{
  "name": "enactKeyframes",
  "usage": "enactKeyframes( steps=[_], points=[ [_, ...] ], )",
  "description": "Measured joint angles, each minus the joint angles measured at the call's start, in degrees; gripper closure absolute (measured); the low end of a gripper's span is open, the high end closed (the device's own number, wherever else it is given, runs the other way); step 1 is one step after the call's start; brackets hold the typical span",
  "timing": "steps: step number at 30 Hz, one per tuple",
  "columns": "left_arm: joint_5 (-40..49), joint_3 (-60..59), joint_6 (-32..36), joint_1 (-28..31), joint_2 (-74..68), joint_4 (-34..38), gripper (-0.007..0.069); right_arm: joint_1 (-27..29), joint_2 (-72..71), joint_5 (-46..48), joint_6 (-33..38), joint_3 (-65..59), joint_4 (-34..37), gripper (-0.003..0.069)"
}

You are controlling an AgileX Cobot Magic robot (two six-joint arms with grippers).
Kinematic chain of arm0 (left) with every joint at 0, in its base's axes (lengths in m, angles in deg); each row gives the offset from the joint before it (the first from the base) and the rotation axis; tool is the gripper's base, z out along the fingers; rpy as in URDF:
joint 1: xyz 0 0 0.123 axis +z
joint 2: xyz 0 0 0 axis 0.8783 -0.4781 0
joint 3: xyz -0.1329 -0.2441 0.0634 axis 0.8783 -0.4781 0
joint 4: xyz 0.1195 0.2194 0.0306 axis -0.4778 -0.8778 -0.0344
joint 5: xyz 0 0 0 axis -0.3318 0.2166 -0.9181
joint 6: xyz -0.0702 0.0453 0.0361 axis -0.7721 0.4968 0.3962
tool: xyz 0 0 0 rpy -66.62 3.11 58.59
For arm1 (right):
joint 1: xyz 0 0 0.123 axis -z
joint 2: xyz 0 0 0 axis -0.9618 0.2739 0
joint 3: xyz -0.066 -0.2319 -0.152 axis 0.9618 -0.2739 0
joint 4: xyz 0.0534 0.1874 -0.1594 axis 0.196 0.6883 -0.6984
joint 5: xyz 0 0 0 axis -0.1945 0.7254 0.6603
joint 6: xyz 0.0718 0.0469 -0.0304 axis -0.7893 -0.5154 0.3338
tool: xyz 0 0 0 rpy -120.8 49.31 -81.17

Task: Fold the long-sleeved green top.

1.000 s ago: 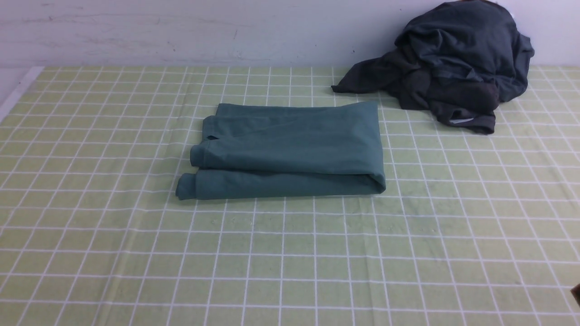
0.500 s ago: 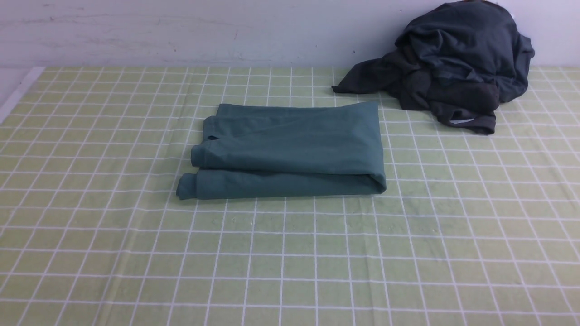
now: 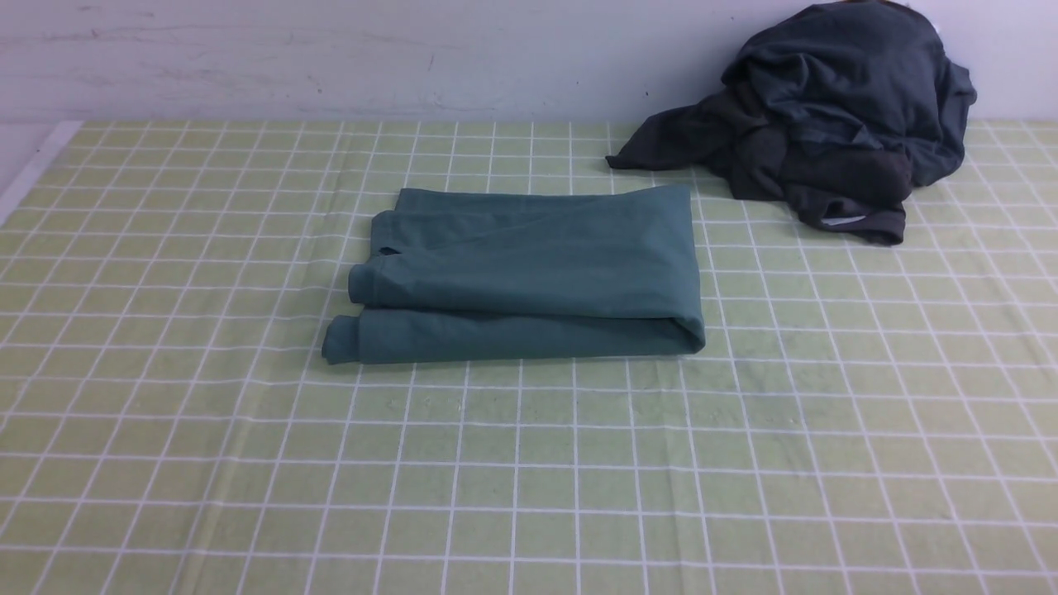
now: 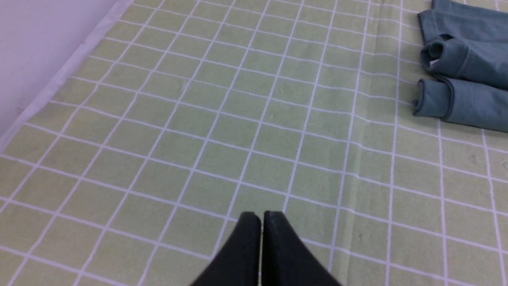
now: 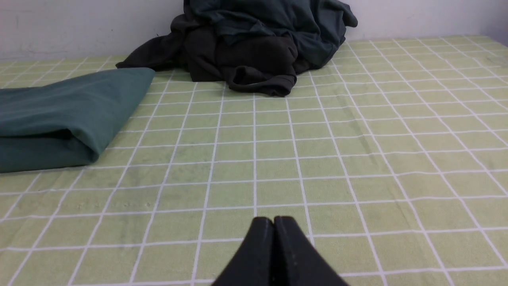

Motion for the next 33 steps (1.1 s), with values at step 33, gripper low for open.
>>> enactKeyframes(
  steps=[33],
  points=[
    [-10.59, -0.92, -1.73, -7.56, 19.77, 2.41, 0.0628, 0.00, 0.00, 0.11, 0.00, 0.05, -0.01, 0.0671]
  ],
)
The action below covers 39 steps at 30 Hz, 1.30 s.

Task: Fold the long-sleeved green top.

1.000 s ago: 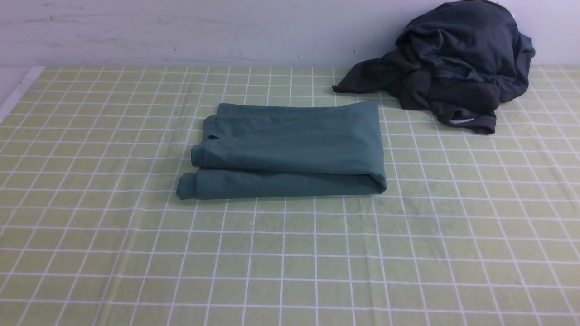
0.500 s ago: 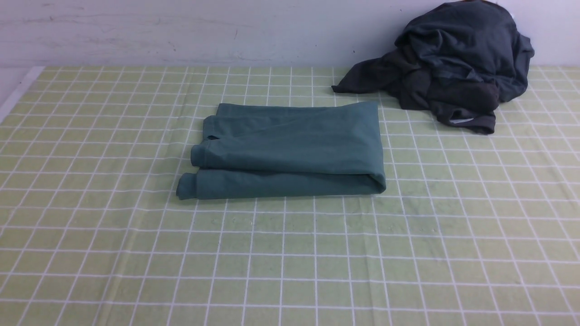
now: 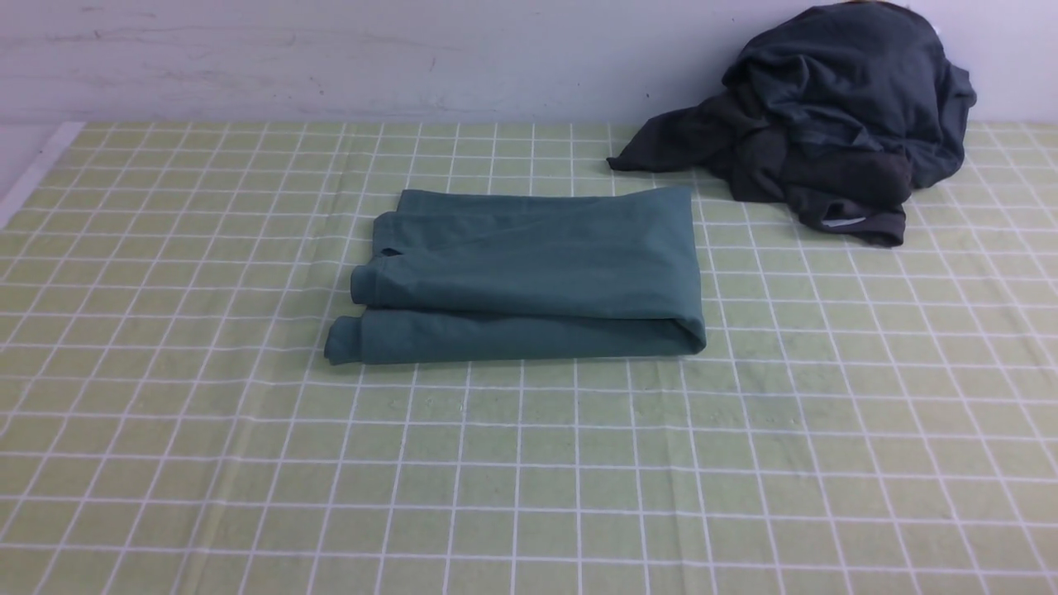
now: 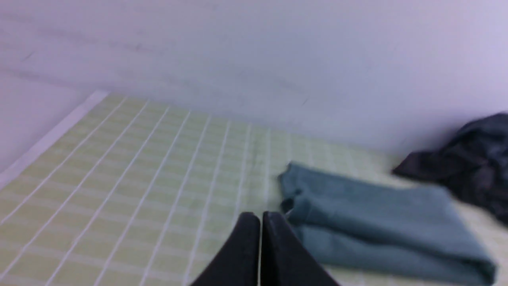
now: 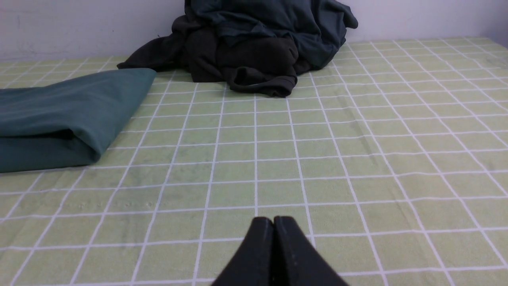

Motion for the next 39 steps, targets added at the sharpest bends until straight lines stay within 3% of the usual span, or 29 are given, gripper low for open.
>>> enactKeyframes(
  steps=[3, 7, 12, 16, 23, 39],
  points=[
    [-11.37, -3.46, 1.50, 0.00, 0.02, 3.44, 0.0628, 0.00, 0.00, 0.05, 0.00, 0.00, -0.05, 0.0671],
    [-18.95, -11.07, 12.73, 0.00, 0.02, 9.70, 0.0628, 0.00, 0.00, 0.05, 0.00, 0.00, -0.05, 0.0671],
    [-17.60, -20.40, 27.89, 0.00, 0.02, 17.09, 0.0628, 0.07, 0.00, 0.05, 0.00, 0.00, -0.05, 0.0671],
    [-10.62, -22.83, 34.34, 1.76, 0.02, 22.83, 0.0628, 0.06, 0.00, 0.05, 0.00, 0.00, -0.16, 0.0671],
    [-9.81, -22.70, 35.14, 8.49, 0.02, 24.03, 0.0628, 0.06, 0.00, 0.05, 0.00, 0.00, -0.16, 0.0671],
    [-9.81, -22.70, 35.14, 8.61, 0.02, 22.37, 0.0628, 0.06, 0.00, 0.05, 0.00, 0.00, -0.16, 0.0671]
  ],
)
